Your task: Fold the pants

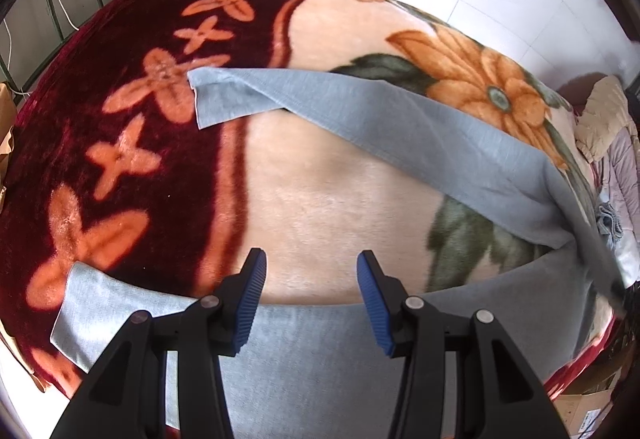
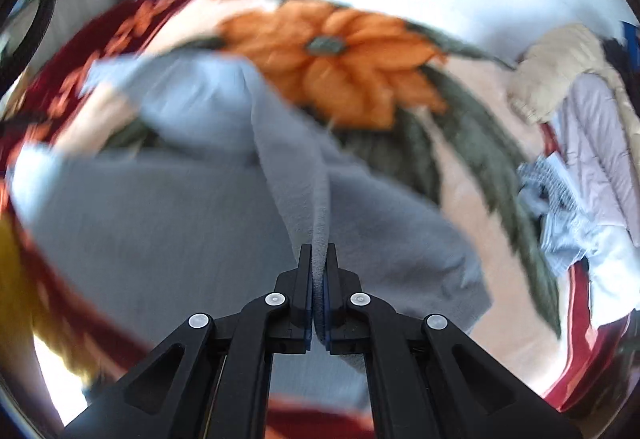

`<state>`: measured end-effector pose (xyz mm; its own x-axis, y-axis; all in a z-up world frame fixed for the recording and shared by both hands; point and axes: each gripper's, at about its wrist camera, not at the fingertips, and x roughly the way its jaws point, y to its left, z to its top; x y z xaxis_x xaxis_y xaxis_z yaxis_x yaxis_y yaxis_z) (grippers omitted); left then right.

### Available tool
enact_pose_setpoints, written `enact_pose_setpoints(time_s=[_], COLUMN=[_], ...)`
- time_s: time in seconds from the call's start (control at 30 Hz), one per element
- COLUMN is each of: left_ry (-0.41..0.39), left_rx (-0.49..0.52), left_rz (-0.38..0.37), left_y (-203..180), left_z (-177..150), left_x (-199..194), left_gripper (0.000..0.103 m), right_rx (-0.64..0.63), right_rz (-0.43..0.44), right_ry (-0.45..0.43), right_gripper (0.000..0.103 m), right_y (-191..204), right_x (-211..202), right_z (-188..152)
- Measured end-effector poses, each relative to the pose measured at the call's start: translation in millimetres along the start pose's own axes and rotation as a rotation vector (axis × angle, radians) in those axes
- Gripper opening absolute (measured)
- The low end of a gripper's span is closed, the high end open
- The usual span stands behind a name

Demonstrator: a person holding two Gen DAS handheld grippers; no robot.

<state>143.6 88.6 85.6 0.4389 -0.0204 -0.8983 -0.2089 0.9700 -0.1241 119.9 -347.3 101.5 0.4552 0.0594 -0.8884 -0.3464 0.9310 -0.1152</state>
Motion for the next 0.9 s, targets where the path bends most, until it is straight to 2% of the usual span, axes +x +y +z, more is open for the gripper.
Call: enact_pose_setpoints(time_s=[0.1,0.27,0.5,0.63,0.8,0.9], left_ry=[0.000,0.005,0.015,0.037,0.058,0.068], left_rx=[-0.006,0.008,0.018,0.027,0.062,0.042], left_rz=[-0.002,-0.007,-0.010,-0.056,-0.070,-0.084], left_y=[-3,-7,-22,-54,-104,-133], left_z=[-3,-10,6,32,65,85], left_x=[-2,-3,4,18,39,55], left_gripper=[0.050,0.050,0.050,0.050,0.050,0.063], right_rx=[-0.079,-0.069,-0.068,-0.020,0.024,0.076], right_rz=[-0.022,-0.031,-0.042,-0.010,0.038,0.097], right_ry=[0.089,0.185,0.200,0.211,0.173,0.154], right_gripper=[0.004,0.003,0.003,0.003,0.004,0.004], right_y=[14,15,22,18,9,1], right_x=[12,34,46,60,66,65], right_z=[-33,-70,-75,-77,-84,-89])
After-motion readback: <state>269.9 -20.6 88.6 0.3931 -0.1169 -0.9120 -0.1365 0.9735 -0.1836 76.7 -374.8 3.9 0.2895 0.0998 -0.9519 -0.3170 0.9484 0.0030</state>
